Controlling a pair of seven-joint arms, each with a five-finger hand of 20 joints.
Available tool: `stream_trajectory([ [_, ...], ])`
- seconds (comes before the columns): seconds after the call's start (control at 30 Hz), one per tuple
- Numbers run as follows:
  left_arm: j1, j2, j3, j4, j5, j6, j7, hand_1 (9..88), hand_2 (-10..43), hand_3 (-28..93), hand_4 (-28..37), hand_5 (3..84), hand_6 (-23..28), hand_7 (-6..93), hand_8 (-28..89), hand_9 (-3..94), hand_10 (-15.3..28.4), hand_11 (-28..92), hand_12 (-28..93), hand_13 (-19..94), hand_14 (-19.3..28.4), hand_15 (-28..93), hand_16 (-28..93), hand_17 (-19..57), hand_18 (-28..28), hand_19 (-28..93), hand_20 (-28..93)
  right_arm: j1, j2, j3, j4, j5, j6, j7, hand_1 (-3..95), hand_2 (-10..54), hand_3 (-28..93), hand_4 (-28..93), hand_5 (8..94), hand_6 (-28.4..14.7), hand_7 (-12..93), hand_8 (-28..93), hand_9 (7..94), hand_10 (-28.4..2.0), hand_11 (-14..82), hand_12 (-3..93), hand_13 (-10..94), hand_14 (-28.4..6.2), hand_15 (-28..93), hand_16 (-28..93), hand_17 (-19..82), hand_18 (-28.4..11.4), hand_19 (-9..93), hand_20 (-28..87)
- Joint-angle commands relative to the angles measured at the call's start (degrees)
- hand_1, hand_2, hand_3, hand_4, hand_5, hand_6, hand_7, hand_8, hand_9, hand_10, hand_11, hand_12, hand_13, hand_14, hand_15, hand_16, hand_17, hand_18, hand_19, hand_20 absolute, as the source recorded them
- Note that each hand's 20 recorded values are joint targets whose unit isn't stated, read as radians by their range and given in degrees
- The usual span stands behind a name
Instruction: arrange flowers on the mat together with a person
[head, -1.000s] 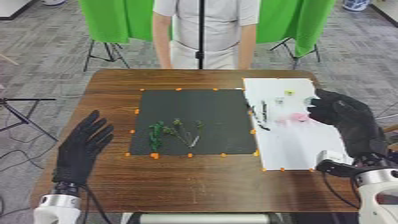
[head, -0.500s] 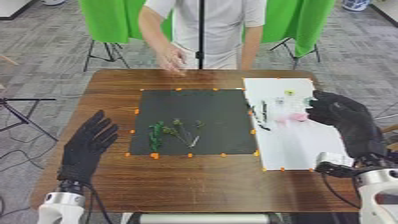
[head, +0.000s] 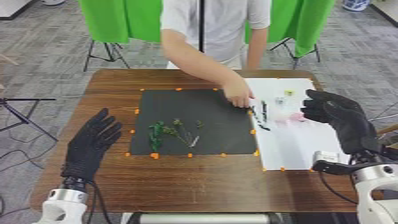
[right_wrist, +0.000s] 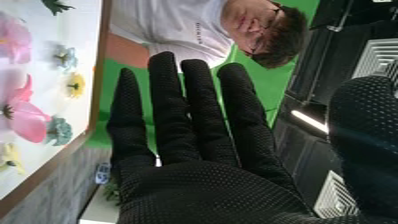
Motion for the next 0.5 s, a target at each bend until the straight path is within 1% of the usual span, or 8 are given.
stream_trajectory([
  [0.03,0.45,0.33,-0.18,0.02,-0.01,-0.76,-0.97,26.3,2.5,71,-25.4,31.3,2.4,20.1,-10,25.9,11.7,20,18,23,14.1,26,2,-8.6,22.2,45,10,2.81,-0.01,-0.03,-0.04,-0.3,-3.29,3.13,15.0,6.2,85,-24,44.3,-6.2,18,-10,45.2,-16.3,18.2,22.3,36,-14.5,31,22,9,-23.1,48,29],
  [0.07,0.36,0.44,-0.18,0.0,0.01,-0.92,-1.11,26.3,2.5,71,-25.4,31.3,2.5,20.1,-10,25.9,11.7,20,18,23,14.1,26,2,-8.6,22.2,45,10,3.16,0.03,0.09,0.01,-0.41,-3.99,3.64,15.1,6.4,85,-24,44.2,-6.2,18,-10,45.1,-16.3,18.1,22.2,36,-14.5,31,22,9,-23.1,47,29],
  [0.17,1.27,-0.44,0.18,-0.17,-0.27,-0.72,-1.37,26.3,2.6,71,-25.4,31.3,2.4,20.2,-10,25.9,11.7,20,18,23,14.2,26,2,-8.6,22.1,44,10,3.75,0.12,-0.19,0.37,0.52,-5.47,4.6,15.3,6.6,85,-24,43.5,-6.2,17,-10,44.7,-16.3,17.9,22.2,36,-14.6,31,22,9,-23.2,47,28],
  [0.23,1.66,-0.97,0.17,-0.15,-0.01,-1.35,-1.73,26.3,2.6,71,-25.4,31.3,2.4,20.1,-10,25.9,11.7,20,18,23,14.2,26,2,-8.6,22.1,44,10,3.68,0.13,-0.26,0.28,0.41,-5.53,4.54,15.4,6.6,85,-24,43.2,-6.2,17,-10,44.4,-16.3,17.8,22.2,36,-14.7,31,22,9,-23.2,47,28],
  [0.27,1.69,-0.93,0.11,-0.22,0.02,-1.42,-1.87,26.3,2.6,71,-25.4,31.3,2.4,20.1,-10,25.9,11.8,20,18,23,14.2,26,2,-8.6,22.1,44,10,3.92,0.17,-0.46,0.34,0.28,-5.25,4.51,15.4,6.7,85,-24,43.0,-6.2,17,-10,44.3,-16.3,17.8,22.2,36,-14.7,31,22,9,-23.2,47,28],
  [0.33,1.34,-0.57,0.13,-0.32,0.25,-0.94,-0.98,26.4,2.6,71,-25.4,31.2,2.4,19.9,-10,25.9,11.8,20,18,23,14.3,26,2,-8.6,22.1,44,10,4.52,0.33,-0.89,0.66,0.61,-4.9,4.37,15.5,6.8,85,-24,42.9,-6.2,17,-10,44.3,-16.3,17.9,22.3,36,-14.7,31,22,9,-23.2,47,28],
  [0.43,1.54,-0.51,-0.13,-0.61,0.24,-0.72,-0.67,26.4,2.7,71,-25.3,31.2,2.4,19.8,-10,25.9,11.8,20,18,23,14.2,27,2,-8.6,22.1,44,10,4.17,0.08,-1.22,0.63,0.58,-4.65,4.93,15.5,6.8,85,-24,42.9,-6.2,17,-10,44.2,-16.3,17.9,22.3,36,-14.7,31,22,9,-23.2,48,28],
  [0.5,2.12,-0.88,-0.37,-0.69,-0.12,-0.68,-1.48,26.4,2.7,71,-25.2,31.3,2.4,19.9,-10,26.0,11.8,20,18,23,14.2,27,2,-8.6,22.1,44,10,3.81,-0.35,-1.26,0.5,0.33,-5.33,5.29,15.6,6.7,85,-23,43.0,-6.2,17,-10,44.3,-16.3,17.9,22.3,36,-14.7,31,22,9,-23.2,48,29],
])
